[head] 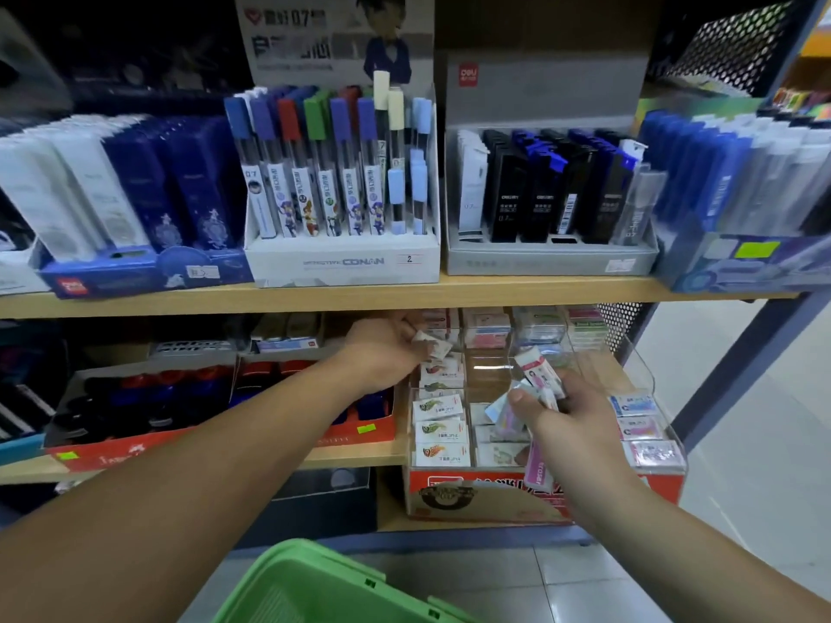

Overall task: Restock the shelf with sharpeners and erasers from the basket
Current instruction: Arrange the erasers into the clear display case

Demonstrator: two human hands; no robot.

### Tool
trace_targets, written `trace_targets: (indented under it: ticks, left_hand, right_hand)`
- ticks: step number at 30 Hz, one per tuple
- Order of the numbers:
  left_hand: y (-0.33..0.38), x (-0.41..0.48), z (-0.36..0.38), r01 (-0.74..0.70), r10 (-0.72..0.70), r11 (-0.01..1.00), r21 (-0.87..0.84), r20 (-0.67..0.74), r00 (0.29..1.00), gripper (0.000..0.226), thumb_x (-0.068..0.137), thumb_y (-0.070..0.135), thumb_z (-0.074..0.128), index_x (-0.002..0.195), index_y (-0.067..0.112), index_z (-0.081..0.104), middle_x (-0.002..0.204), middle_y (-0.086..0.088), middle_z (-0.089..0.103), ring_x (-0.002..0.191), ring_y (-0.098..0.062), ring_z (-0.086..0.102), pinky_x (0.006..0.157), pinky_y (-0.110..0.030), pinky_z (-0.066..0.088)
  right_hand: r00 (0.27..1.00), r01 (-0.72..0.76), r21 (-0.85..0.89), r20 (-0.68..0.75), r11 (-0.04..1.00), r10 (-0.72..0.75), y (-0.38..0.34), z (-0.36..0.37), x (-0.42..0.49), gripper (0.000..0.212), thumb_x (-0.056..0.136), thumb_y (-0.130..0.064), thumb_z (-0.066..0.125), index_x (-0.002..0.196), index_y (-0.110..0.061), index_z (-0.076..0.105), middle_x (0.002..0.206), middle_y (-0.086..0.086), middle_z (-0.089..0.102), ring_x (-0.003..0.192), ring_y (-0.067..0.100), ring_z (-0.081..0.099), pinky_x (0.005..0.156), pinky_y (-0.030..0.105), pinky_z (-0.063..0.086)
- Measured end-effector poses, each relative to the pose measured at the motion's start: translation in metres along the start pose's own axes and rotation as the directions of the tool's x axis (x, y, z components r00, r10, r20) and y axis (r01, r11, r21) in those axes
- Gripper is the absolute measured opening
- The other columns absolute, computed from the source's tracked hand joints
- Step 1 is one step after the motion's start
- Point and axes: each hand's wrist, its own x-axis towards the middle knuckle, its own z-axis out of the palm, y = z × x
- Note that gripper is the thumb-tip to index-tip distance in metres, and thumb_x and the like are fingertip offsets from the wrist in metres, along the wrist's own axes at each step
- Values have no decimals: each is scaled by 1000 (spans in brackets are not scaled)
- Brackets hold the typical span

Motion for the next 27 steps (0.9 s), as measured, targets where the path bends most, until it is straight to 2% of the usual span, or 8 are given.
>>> trace_targets:
  ticks: [3,6,10,14,17,20,24,27]
  left_hand:
    - [-2,6,7,8,-7,999,-34,40,999,25,94,38,72,113,24,65,111,11,69,97,-5,61,77,-16,50]
    - [1,6,9,-42,35,994,98,68,997,19,100,39,64,115,27,60,112,15,66,96,-6,58,61,-11,36]
    - [2,9,6,-109,93,986,129,130,987,12,102,34,61,112,31,55,110,8,68,101,-12,62,77,-24,48]
    - [-6,9,5,-119,113,991,61,92,989,5,97,32,68,98,33,63,107,10,66,96,-6,61,78,-19,47]
    - [-8,6,2,-131,121,989,71,126,985,1,94,31,72,94,31,71,107,15,65,101,-6,59,79,-18,45]
    - [-6,5,2,-226,174,936,268,204,963,10,97,31,68,104,29,75,120,15,62,113,-10,56,91,-25,43]
    - [-4,5,6,-173,143,956,236,139,980,29,96,26,69,123,37,70,142,13,57,129,-14,52,100,-25,43]
    - [-2,6,6,-157,114,956,247,180,977,44,97,28,68,139,38,60,153,11,48,138,-16,46,105,-26,38]
  right_hand:
    - [1000,-4,0,2,1000,4,0,0,0,8,97,-12,70,98,-21,70,90,1,74,85,18,69,64,31,47]
    - [1000,-11,5,-1,1000,11,1,0,0,9,97,-12,70,99,-21,70,91,0,74,85,17,69,63,29,46]
    - [1000,-14,-2,-4,1000,14,2,3,1,8,96,-15,72,98,-22,70,90,2,74,86,22,69,68,33,50]
    - [1000,-7,-3,7,1000,7,1,3,0,7,96,-15,72,98,-22,70,89,3,75,87,24,70,76,38,55]
    - [1000,-7,-2,6,1000,8,0,2,-1,8,97,-15,71,100,-23,69,89,1,74,85,20,68,70,33,51]
    - [1000,-13,1,6,1000,13,1,3,-1,10,97,-16,72,102,-24,69,93,1,74,89,21,69,74,37,55]
    - [1000,-22,41,16,999,21,2,7,-1,12,96,-17,73,102,-26,70,94,0,75,92,23,71,84,48,60]
    - [1000,-13,50,26,999,12,2,8,-1,11,96,-15,73,100,-25,70,93,0,75,91,21,70,78,38,55]
